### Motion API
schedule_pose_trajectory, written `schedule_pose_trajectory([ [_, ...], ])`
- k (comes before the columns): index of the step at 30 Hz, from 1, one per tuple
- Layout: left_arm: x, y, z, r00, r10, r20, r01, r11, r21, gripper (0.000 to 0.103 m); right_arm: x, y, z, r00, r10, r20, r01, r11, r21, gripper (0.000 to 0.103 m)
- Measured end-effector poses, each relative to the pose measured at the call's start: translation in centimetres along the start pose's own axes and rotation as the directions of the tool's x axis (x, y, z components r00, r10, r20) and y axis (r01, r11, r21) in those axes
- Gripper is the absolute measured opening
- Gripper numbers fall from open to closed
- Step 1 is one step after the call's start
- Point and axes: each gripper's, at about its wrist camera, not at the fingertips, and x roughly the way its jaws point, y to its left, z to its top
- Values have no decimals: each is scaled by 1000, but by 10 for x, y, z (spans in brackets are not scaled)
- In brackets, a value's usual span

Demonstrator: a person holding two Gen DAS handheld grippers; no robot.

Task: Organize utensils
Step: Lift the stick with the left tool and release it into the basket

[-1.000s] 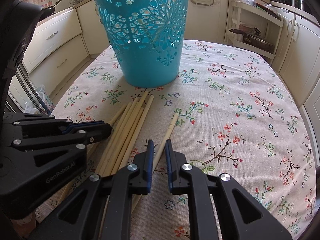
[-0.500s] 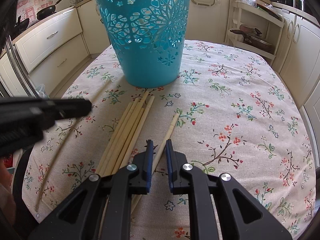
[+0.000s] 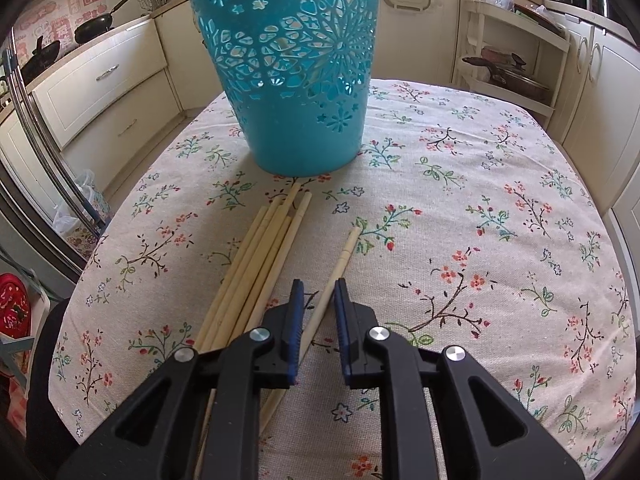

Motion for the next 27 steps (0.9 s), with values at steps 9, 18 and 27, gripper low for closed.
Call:
schedule_pose_trajectory([
  [9, 35, -26, 81, 944, 73, 322, -71, 997, -19, 4, 0, -11, -1, 998, 58, 4, -58, 997, 52, 16],
  [18, 99, -36, 78, 939, 89, 333, -82, 996, -35, 4, 0, -17, -1, 995, 101, 10, -101, 991, 90, 16],
  [27, 121, -22, 37, 969, 101, 226, -100, 995, -16, 4, 0, -18, -1, 995, 104, 11, -104, 990, 92, 16],
])
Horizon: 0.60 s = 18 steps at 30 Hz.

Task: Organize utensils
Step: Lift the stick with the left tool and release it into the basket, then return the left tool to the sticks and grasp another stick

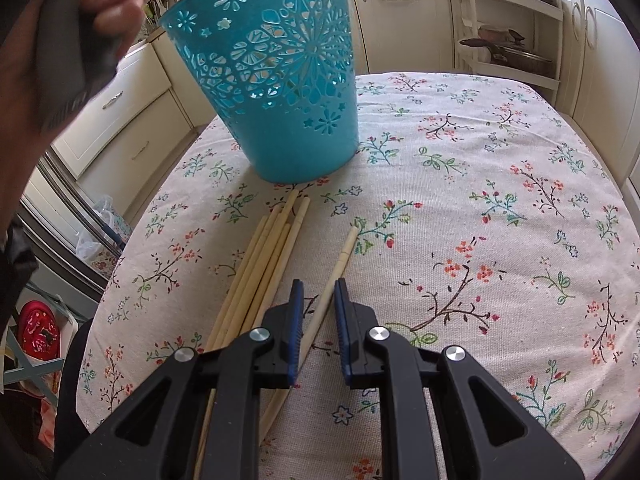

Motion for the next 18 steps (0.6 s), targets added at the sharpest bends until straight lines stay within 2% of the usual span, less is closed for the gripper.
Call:
schedule_pose_trajectory([
  [4, -11, 8, -4, 1000, -3, 6, 3, 1000, -6, 4, 0, 0, 0, 1000, 1, 1, -1, 1000, 1, 16],
  [11, -31, 27, 9, 1000, -4, 28, 5, 1000, -15, 4, 0, -2, 0, 1000, 11, 2, -11, 1000, 9, 16],
  [15, -30, 49, 10, 1000, 6, -1, -6, 999, -39, 5, -1, -3, 0, 1000, 15, 2, -15, 1000, 11, 16],
  [18, -21, 65, 4, 999, 1, -52, -3, 999, -50, 8, -1, -3, 0, 1000, 16, 2, -16, 1000, 12, 16],
])
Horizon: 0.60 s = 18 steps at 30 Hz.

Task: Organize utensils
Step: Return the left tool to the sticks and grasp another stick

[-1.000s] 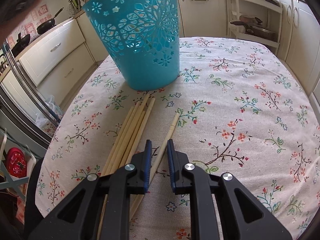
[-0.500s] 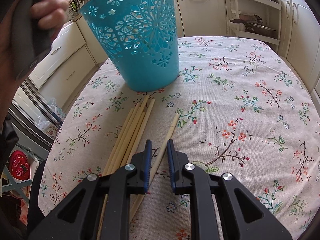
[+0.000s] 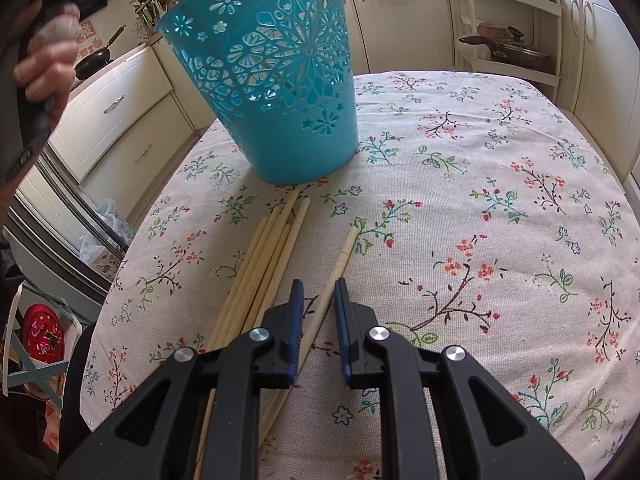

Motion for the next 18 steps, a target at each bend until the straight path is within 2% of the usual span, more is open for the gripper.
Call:
schedule_pose_trajectory([
  [3, 13, 12, -11, 998, 0, -58, 0, 1000, 14, 12, 0, 1, 0, 1000, 1, 0, -1, 1000, 1, 16],
  [6, 18, 32, -22, 994, -16, -112, 12, 999, -35, 21, 0, 0, 0, 1000, 4, 0, -4, 1000, 3, 16],
  [8, 23, 46, -36, 988, 3, -155, -13, 998, -60, 30, 0, 0, 1, 1000, 6, -1, -6, 1000, 2, 16],
  [10, 27, 59, -55, 976, 26, -214, -39, 998, -58, 32, 0, 0, 1, 1000, 6, -1, -6, 1000, 0, 17],
  [12, 31, 68, -81, 953, 35, -302, -43, 999, -18, 34, 0, 0, 0, 1000, 7, -1, -7, 1000, -1, 17],
  [15, 26, 70, -110, 928, 32, -372, -9, 998, 64, 36, 0, 0, 0, 1000, 6, 0, -6, 1000, -2, 17],
  [18, 16, 62, -141, 910, 99, -403, 4, 969, 247, 41, 1, 1, 0, 1000, 4, 0, -4, 1000, -4, 17],
])
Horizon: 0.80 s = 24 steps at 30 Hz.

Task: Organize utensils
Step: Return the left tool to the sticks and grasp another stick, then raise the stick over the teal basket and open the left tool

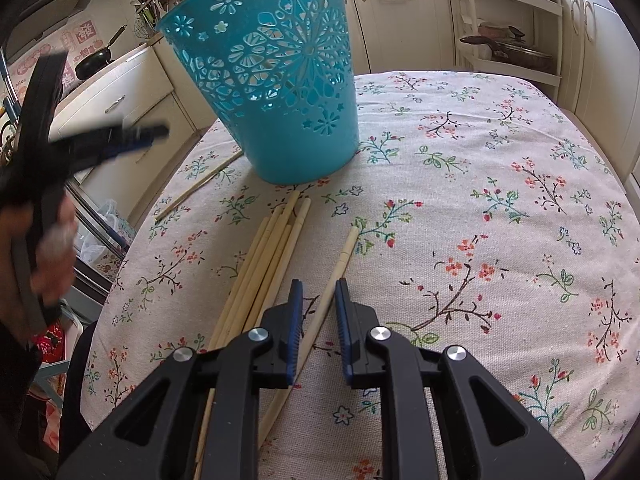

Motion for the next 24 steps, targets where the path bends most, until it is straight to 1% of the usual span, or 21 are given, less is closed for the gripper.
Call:
schedule_pose_trajectory([
  [1, 2, -4, -8, 1000, 6, -15, -5, 999, 40, 41, 0, 0, 0, 1000, 0, 0, 0, 1000, 0, 17],
  [4, 8, -13, -20, 999, 22, -36, -18, 993, 116, 41, 0, 1, 0, 1000, 1, 0, -1, 1000, 2, 17],
  [7, 16, -18, -28, 998, 25, -55, -17, 991, 135, 41, 0, 1, 1, 1000, 2, 0, -2, 1000, 2, 17],
  [8, 19, -18, -32, 998, 25, -66, -16, 991, 134, 39, 0, 1, 1, 1000, 2, 0, -2, 1000, 2, 17],
  [9, 21, -16, -30, 997, 27, -69, -17, 991, 133, 34, 0, 0, 1, 1000, 3, 0, -3, 1000, 3, 17],
  [11, 22, -15, -38, 998, 8, -64, 0, 993, 120, 14, 0, 0, 1, 1000, 4, 0, -4, 1000, 3, 17],
  [13, 20, -20, -39, 998, -2, -69, 11, 992, 129, 5, 0, 1, 1, 1000, 4, 0, -4, 1000, 2, 17],
  [16, 14, -23, -40, 997, 2, -78, 10, 990, 144, 4, 0, 0, 1, 1000, 7, 1, -7, 1000, 4, 17],
  [18, 2, -20, -37, 998, 6, -67, 4, 990, 144, 4, -1, -1, 0, 1000, 9, 1, -9, 1000, 5, 17],
  [24, -55, -12, -23, 999, 43, 29, -47, 984, 173, 4, -1, -1, 1, 1000, 9, 1, -9, 1000, 5, 17],
])
